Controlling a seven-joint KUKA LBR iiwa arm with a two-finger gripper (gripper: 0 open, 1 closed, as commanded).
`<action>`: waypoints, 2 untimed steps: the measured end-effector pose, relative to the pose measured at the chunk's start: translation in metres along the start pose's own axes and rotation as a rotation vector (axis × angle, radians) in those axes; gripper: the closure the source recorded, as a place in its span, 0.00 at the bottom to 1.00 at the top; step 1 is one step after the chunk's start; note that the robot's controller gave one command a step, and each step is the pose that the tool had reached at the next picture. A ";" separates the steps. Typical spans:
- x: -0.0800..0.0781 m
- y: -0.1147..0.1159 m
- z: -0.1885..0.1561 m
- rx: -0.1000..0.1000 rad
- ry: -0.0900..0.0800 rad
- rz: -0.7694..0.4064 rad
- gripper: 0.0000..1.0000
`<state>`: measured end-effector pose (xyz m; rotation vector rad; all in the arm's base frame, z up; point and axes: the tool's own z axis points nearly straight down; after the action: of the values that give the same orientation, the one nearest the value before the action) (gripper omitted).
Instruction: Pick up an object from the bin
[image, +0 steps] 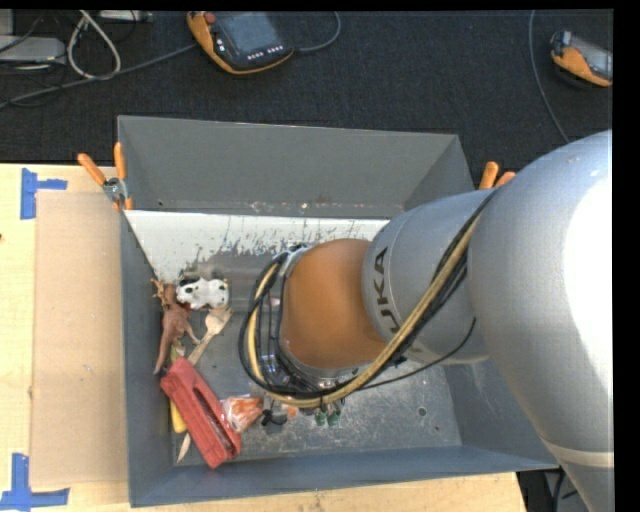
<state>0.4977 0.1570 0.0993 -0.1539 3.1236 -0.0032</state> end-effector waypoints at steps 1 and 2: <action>0.000 0.000 0.000 0.000 0.000 0.000 1.00; 0.000 0.000 0.000 0.000 0.000 0.001 1.00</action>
Offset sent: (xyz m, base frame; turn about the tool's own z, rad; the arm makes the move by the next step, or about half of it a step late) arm 0.0000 0.0000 0.0000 0.0000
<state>0.4977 0.1569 0.0993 -0.1523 3.1237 -0.0030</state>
